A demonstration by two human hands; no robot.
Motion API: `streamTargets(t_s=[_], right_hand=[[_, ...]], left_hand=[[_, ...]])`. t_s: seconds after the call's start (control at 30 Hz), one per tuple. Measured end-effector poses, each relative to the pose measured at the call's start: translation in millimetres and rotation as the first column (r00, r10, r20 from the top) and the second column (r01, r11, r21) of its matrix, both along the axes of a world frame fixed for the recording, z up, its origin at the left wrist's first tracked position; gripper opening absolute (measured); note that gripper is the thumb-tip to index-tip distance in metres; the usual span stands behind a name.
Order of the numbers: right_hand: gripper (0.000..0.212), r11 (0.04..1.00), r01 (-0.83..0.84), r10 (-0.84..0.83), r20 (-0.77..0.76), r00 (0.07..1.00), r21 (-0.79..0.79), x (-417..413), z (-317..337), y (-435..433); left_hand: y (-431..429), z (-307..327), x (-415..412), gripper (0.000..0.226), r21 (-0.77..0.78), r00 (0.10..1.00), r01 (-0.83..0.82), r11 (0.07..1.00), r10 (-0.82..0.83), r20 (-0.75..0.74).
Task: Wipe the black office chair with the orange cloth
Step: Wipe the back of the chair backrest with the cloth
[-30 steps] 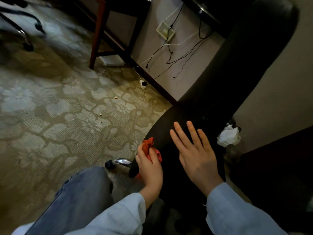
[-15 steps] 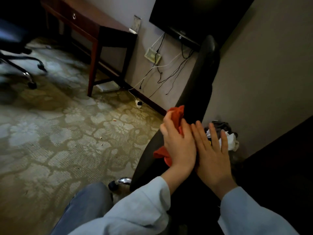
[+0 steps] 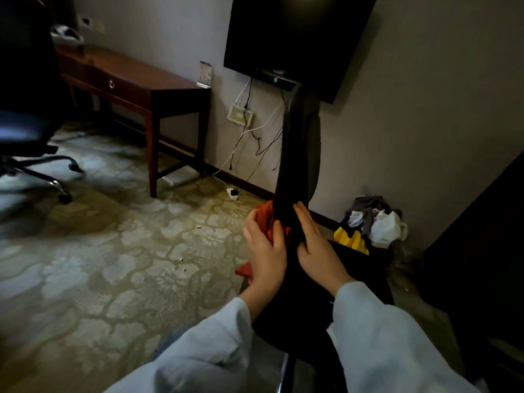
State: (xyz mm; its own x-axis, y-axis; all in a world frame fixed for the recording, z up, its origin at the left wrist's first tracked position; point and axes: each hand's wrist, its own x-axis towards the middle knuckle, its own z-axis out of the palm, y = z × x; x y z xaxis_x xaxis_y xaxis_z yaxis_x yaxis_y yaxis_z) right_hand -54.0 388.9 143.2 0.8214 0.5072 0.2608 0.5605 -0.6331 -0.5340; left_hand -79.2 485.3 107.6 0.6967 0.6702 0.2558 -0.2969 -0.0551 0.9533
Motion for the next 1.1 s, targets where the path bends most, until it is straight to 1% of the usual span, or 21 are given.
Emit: streamTargets(t_s=[0.07,0.13,0.17,0.23,0.3,0.37,0.43,0.47,0.5,0.53,0.57,0.6,0.63,0.7,0.77,0.8,0.87,0.93,1.0,1.03,1.1], right_hand=[[0.082,0.991,0.013,-0.015,0.011,1.000,0.136,-1,-3,3],[0.073,0.952,0.100,-0.110,0.016,0.994,0.288,3,-8,8],[0.067,0.925,0.144,-0.140,-0.037,0.989,0.351,7,-10,10],[0.065,0.894,0.137,-0.090,-0.128,0.988,0.427,15,-17,15],[0.069,0.898,0.106,-0.046,-0.148,0.988,0.427,25,-24,17],[0.077,0.929,0.109,-0.046,-0.182,0.982,0.355,36,-26,20],[0.081,0.954,0.113,-0.043,-0.245,0.968,0.278,47,-24,27],[0.081,0.959,0.111,-0.038,-0.271,0.962,0.259,54,-21,33],[0.078,0.965,0.103,-0.030,-0.288,0.957,0.242,60,-17,39],[0.074,0.970,0.096,-0.024,-0.305,0.952,0.222,62,-13,45],[0.070,0.974,0.098,-0.027,-0.324,0.946,0.204,64,-10,49],[0.065,0.975,0.109,-0.036,-0.344,0.938,0.195,65,-6,51],[0.061,0.972,0.125,-0.048,-0.355,0.934,0.198,66,-4,52],[0.050,0.945,0.205,-0.099,-0.374,0.922,0.254,69,0,46],[0.041,0.864,0.345,-0.146,-0.474,0.869,0.366,74,2,34],[0.039,0.806,0.420,-0.132,-0.566,0.814,0.417,75,3,25],[0.040,0.703,0.532,-0.002,-0.747,0.665,0.472,74,2,4],[0.053,0.632,0.593,0.144,-0.828,0.542,0.498,71,-4,-21],[0.065,0.513,0.674,0.214,-0.840,0.499,0.531,68,-18,-50],[0.062,0.443,0.715,0.212,-0.837,0.504,0.542,66,-24,-64],[0.044,0.328,0.764,0.142,-0.829,0.541,0.556,58,-36,-98]], left_hand=[[-2,12,2,0.047,0.080,0.998,-0.021,0.997,0.016,0.061],[-6,16,8,0.051,0.107,0.996,-0.043,0.993,0.035,0.083],[-6,14,12,0.053,0.112,0.995,-0.058,0.992,0.050,0.081],[-6,11,18,0.056,0.116,0.991,-0.111,0.987,0.101,0.090],[-1,7,28,0.055,0.120,0.983,-0.155,0.981,0.141,0.115],[9,6,42,0.054,0.144,0.978,-0.184,0.972,0.166,0.125],[22,9,58,0.054,0.173,0.980,-0.186,0.967,0.171,0.100],[31,15,70,0.054,0.169,0.987,-0.161,0.972,0.153,0.058],[39,21,82,0.055,0.153,0.991,-0.127,0.980,0.131,-0.017],[46,30,92,0.057,0.124,0.985,-0.099,0.987,0.115,-0.128],[54,37,103,0.057,0.089,0.965,-0.076,0.993,0.096,-0.245],[59,46,110,0.055,0.068,0.946,-0.051,0.996,0.071,-0.318],[62,50,115,0.051,0.060,0.944,-0.017,0.998,0.036,-0.327],[57,55,122,0.043,0.022,0.968,0.083,0.996,-0.076,-0.238],[45,54,125,0.042,-0.102,0.950,0.216,0.971,-0.233,-0.206],[37,56,126,0.042,-0.181,0.928,0.269,0.946,-0.305,-0.213],[16,61,125,0.042,-0.392,0.856,0.347,0.852,-0.458,-0.239],[-8,63,121,0.037,-0.532,0.752,0.419,0.736,-0.609,-0.251],[-39,56,117,0.029,-0.592,0.622,0.497,0.635,-0.736,-0.268],[-55,53,113,0.021,-0.607,0.555,0.536,0.586,-0.787,-0.270],[-90,47,105,0.006,-0.608,0.426,0.606,0.514,-0.854,-0.298]])
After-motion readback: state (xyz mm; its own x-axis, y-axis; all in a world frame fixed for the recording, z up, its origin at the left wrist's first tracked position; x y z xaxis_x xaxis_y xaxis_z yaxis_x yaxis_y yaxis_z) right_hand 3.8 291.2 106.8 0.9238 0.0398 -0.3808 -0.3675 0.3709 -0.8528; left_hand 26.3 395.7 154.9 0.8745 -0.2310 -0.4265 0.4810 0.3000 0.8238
